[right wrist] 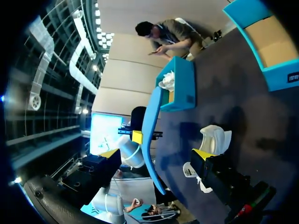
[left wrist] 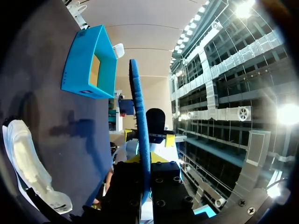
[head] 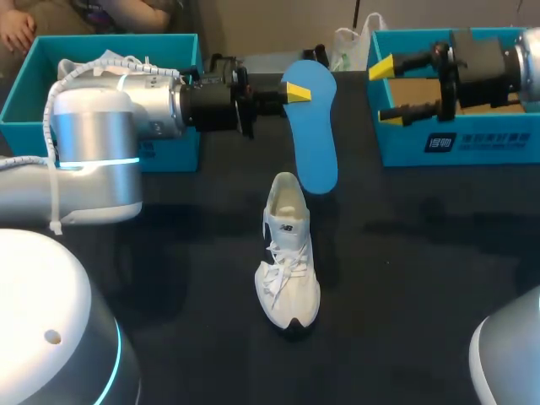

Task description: Take the shoe out of the shoebox, open the shoe tongue, remove and reinsert the insole, then place the shoe into the shoebox

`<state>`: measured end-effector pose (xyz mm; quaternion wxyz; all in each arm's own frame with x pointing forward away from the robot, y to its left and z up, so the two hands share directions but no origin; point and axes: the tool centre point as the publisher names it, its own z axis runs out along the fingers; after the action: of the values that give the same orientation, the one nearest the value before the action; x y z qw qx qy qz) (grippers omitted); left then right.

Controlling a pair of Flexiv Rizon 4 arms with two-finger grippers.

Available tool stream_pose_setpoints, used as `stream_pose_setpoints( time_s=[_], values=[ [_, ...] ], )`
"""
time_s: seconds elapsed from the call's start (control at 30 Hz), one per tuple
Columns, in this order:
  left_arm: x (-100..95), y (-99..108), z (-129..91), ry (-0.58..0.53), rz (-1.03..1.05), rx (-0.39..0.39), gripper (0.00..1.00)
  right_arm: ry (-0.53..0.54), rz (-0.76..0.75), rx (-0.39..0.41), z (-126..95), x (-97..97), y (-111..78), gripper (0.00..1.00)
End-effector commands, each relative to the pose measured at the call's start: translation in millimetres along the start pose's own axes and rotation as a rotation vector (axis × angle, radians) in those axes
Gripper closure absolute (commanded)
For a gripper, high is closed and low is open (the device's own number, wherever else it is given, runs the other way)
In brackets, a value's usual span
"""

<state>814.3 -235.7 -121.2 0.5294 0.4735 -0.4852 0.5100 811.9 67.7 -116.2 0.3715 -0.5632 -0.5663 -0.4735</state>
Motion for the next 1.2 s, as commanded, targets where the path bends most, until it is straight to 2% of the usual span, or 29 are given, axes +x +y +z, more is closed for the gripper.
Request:
stream_pose_setpoints(
  time_s=[0.03,0.2,0.53,0.6,0.87,1.07,1.2],
  values=[
    [0.4,0,0,-0.003,0.0,-0.001,1.0,0.039,-0.009,0.005,2,-4.9,0.5,0.0],
    [0.4,0,0,-0.003,0.0,-0.001,1.0,-0.005,0.007,0.022,4,-5.8,3.7,0.0],
    [0.4,0,0,-0.003,0.0,-0.001,1.0,0.0,-0.002,0.009,5,-6.1,3.8,0.0],
    [1.8,2,-3,0.016,0.028,-0.039,1.0,0.0,-0.002,0.009,5,-6.1,3.8,0.0],
    [7.8,0,-15,0.064,0.342,-0.123,1.0,0.0,-0.002,0.009,5,-6.1,3.8,0.0],
    [14.5,-6,-28,0.128,0.514,-0.12,1.0,0.0,-0.002,0.009,5,-6.1,3.8,0.0],
    [15.5,-10,-33,0.129,0.637,-0.111,1.0,0.0,-0.002,0.009,5,-6.1,3.8,0.0]
  ],
)
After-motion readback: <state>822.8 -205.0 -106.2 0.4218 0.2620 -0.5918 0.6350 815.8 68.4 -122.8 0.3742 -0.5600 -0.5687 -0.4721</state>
